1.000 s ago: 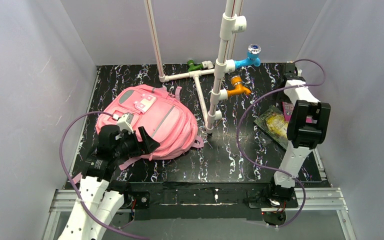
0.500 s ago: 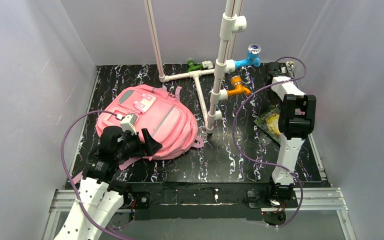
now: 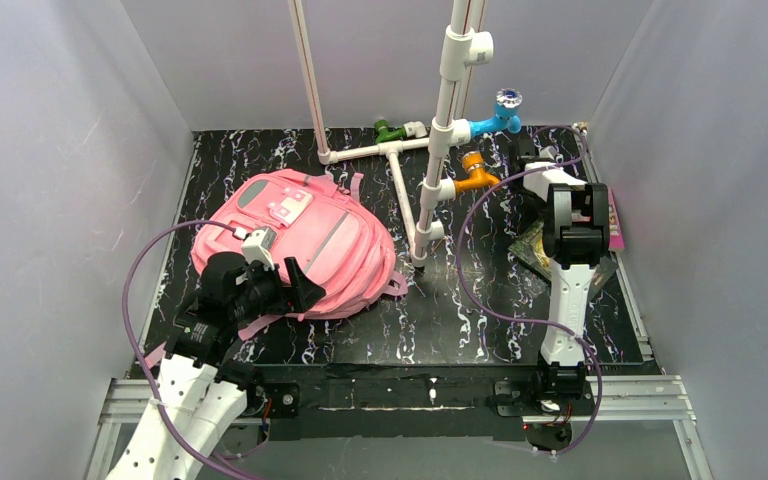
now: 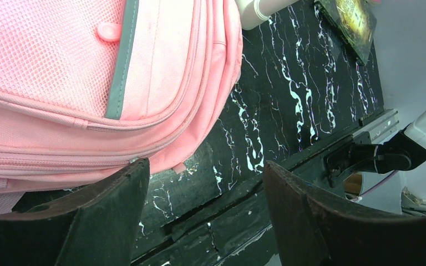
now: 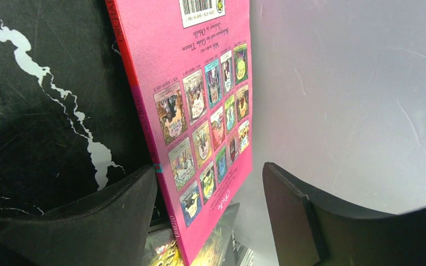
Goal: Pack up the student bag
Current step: Pick up the book from the center of the board.
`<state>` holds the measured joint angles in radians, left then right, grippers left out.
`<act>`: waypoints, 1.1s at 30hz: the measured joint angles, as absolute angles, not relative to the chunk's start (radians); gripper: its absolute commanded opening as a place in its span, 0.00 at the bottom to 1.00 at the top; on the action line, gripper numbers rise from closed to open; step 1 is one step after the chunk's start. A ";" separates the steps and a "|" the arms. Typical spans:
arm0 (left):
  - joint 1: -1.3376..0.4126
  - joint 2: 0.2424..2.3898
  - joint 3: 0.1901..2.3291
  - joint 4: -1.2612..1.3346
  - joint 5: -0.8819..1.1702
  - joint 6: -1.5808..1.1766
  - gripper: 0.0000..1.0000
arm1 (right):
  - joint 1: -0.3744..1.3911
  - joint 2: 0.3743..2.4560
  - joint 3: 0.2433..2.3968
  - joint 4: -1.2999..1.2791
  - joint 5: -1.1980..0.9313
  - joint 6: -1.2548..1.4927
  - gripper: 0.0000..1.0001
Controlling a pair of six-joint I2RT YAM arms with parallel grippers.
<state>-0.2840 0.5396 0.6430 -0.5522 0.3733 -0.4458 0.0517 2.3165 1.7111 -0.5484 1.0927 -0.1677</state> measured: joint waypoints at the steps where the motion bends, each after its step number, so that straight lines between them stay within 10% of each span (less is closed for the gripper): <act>1: -0.285 0.540 0.643 -0.552 0.373 -0.446 0.73 | 0.052 2.318 1.710 -0.543 1.099 -0.176 0.77; 13: -0.286 0.540 0.643 -0.550 0.373 -0.446 0.73 | 0.055 2.348 1.687 -0.488 1.177 -0.251 0.60; 29: -0.291 0.536 0.639 -0.547 0.361 -0.446 0.73 | 0.059 2.369 1.641 -0.485 1.206 -0.265 0.01; 33: -0.291 0.535 0.635 -0.547 0.352 -0.446 0.73 | 0.065 2.324 1.641 -0.525 1.190 -0.237 0.01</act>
